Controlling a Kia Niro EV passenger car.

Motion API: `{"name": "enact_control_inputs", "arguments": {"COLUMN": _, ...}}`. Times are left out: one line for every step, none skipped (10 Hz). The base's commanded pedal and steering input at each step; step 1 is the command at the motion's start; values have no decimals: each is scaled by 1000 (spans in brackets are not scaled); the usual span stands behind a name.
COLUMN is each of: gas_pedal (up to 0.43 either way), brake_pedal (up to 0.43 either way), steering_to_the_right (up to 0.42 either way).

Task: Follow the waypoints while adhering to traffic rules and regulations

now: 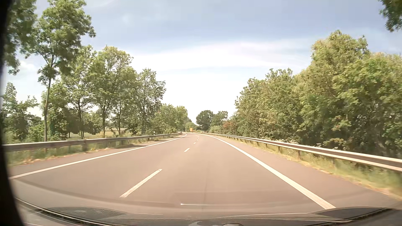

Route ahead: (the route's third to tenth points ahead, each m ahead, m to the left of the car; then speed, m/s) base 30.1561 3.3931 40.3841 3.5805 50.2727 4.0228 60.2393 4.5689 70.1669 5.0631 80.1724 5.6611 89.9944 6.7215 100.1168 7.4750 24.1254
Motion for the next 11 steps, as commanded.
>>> {"name": "enact_control_inputs", "arguments": {"gas_pedal": 268, "brake_pedal": 0, "steering_to_the_right": -5}}
{"name": "enact_control_inputs", "arguments": {"gas_pedal": 268, "brake_pedal": 0, "steering_to_the_right": -5}}
{"name": "enact_control_inputs", "arguments": {"gas_pedal": 268, "brake_pedal": 0, "steering_to_the_right": -5}}
{"name": "enact_control_inputs", "arguments": {"gas_pedal": 268, "brake_pedal": 0, "steering_to_the_right": -5}}
{"name": "enact_control_inputs", "arguments": {"gas_pedal": 280, "brake_pedal": 0, "steering_to_the_right": -5}}
{"name": "enact_control_inputs", "arguments": {"gas_pedal": 280, "brake_pedal": 0, "steering_to_the_right": -5}}
{"name": "enact_control_inputs", "arguments": {"gas_pedal": 287, "brake_pedal": 0, "steering_to_the_right": -5}}
{"name": "enact_control_inputs", "arguments": {"gas_pedal": 287, "brake_pedal": 0, "steering_to_the_right": -5}}
{"name": "enact_control_inputs", "arguments": {"gas_pedal": 287, "brake_pedal": 0, "steering_to_the_right": -5}}
{"name": "enact_control_inputs", "arguments": {"gas_pedal": 287, "brake_pedal": 0, "steering_to_the_right": -5}}
{"name": "enact_control_inputs", "arguments": {"gas_pedal": 299, "brake_pedal": 0, "steering_to_the_right": -5}}
